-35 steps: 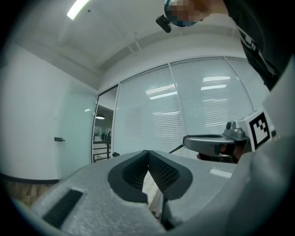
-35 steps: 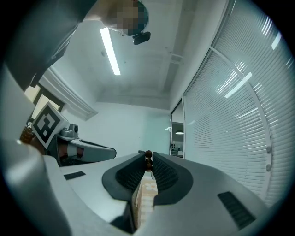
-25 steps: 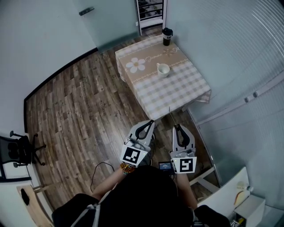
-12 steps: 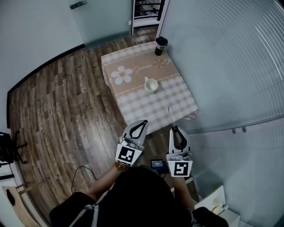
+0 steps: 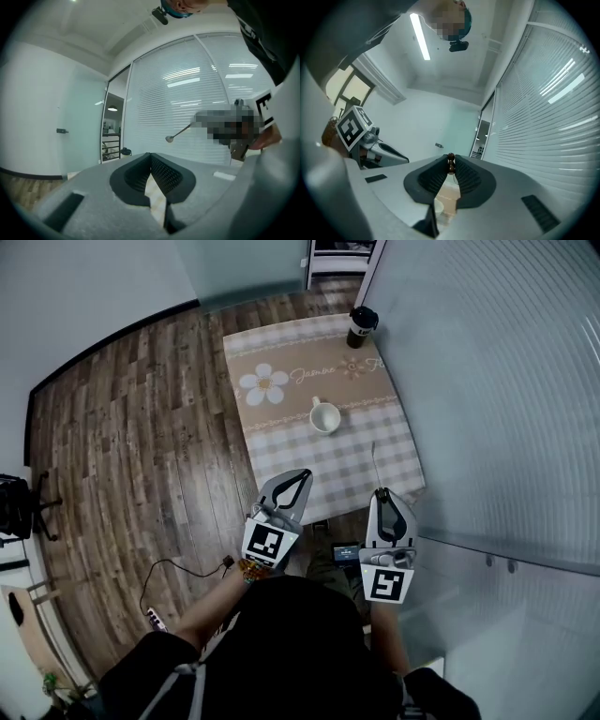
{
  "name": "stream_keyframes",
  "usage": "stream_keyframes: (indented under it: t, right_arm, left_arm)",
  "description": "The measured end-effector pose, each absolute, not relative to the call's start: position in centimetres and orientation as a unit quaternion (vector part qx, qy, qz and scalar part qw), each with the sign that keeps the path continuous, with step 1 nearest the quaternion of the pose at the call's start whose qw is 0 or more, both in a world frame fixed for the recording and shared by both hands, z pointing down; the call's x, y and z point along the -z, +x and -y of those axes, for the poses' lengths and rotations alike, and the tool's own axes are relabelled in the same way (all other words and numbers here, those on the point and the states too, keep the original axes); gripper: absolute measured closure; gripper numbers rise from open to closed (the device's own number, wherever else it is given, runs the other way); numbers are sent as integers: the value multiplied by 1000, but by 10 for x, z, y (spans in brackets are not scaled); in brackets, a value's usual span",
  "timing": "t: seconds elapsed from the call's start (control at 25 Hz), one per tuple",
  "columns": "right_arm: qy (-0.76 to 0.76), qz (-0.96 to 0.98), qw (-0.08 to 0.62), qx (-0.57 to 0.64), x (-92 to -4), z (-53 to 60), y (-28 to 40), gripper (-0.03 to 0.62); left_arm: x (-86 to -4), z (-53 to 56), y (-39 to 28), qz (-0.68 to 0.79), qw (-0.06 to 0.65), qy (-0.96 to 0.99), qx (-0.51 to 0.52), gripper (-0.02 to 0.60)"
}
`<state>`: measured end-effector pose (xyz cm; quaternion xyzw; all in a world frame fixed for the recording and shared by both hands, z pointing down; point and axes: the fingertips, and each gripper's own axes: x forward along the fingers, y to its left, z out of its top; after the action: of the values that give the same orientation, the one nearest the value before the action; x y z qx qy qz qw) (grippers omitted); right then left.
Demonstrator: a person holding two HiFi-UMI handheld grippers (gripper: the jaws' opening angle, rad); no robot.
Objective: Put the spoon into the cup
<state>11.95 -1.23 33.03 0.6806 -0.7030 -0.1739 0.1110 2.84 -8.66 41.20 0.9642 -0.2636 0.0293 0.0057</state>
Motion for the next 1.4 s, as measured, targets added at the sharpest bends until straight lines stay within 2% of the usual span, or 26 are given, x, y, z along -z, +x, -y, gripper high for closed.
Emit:
stream_keyframes:
  t: [0.28,0.68,0.8,1.4]
  right_arm:
    - [601,767,77,212,-326,49,164,546]
    - [533,800,117,249,-354,92,189,546]
    - [522,807,118,250,-363,108,182,546]
    - [406,827,252,296,-447,144,163,546]
  left_arm:
    - [-406,97,55,359,20,932,-39,566]
    - [-435,106,73,389,49,919,-35,566]
    - [-432,118,66,388,25,921,-38,566]
    - [-446,114,45,430,36,901,-51,566]
